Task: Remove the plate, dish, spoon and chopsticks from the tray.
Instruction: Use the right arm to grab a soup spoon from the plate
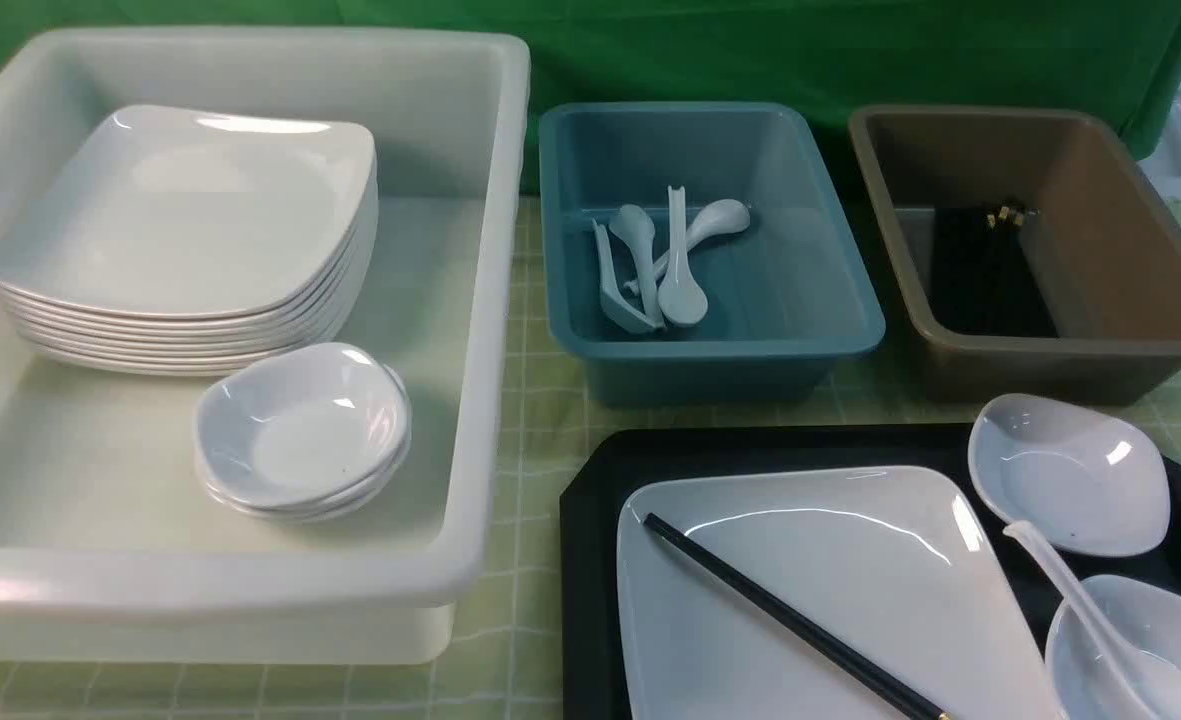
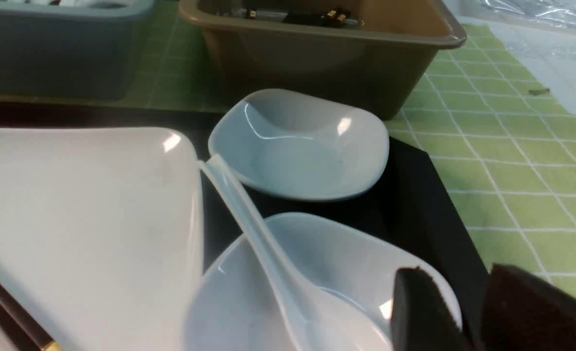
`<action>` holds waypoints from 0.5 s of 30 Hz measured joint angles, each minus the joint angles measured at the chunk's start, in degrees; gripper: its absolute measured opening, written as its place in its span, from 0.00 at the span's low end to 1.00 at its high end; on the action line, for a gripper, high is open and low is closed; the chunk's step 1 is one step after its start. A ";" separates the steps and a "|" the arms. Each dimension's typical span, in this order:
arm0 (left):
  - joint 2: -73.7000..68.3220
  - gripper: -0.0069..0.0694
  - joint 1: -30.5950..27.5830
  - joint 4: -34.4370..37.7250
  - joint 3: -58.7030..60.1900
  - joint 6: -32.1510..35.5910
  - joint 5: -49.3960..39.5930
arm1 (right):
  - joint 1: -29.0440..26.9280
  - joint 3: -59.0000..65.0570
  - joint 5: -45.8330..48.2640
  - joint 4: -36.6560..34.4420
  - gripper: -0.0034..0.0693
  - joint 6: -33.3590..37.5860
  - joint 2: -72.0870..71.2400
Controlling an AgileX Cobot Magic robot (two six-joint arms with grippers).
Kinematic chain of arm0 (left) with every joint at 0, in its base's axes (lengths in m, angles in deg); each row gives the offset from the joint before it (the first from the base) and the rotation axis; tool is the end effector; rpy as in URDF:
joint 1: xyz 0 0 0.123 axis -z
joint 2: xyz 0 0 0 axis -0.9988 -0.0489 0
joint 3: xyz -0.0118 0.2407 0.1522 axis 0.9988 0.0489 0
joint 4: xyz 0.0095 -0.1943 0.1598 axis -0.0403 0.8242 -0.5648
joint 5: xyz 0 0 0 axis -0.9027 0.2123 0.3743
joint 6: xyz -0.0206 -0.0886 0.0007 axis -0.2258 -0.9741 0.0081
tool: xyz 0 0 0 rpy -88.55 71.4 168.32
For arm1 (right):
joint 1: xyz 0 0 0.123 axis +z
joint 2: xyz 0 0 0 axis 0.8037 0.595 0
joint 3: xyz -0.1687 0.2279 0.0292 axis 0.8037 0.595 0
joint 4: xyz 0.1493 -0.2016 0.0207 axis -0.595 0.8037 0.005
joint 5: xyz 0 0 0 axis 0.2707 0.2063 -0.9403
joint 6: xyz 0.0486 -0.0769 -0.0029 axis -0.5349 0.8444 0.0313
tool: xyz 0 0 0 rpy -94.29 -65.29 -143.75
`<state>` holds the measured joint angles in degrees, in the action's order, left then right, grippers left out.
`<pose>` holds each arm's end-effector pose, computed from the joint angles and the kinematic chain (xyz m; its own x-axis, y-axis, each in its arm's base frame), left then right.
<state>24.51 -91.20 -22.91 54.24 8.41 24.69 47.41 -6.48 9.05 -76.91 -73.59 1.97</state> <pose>0.0559 0.0024 0.1917 -0.1390 0.1268 -0.9821 -0.0361 0.9905 0.1330 0.0559 -0.0033 0.1877 -0.1645 -0.0694 -0.9839 0.0647 0.9946 -0.0810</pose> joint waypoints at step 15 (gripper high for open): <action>0.00 0.12 0.00 0.61 0.00 1.07 4.84 | 0.00 0.00 0.00 0.00 0.38 0.00 0.00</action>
<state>24.51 -91.20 -22.30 54.24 9.48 29.53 47.41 -6.48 9.05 -76.91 -73.59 1.97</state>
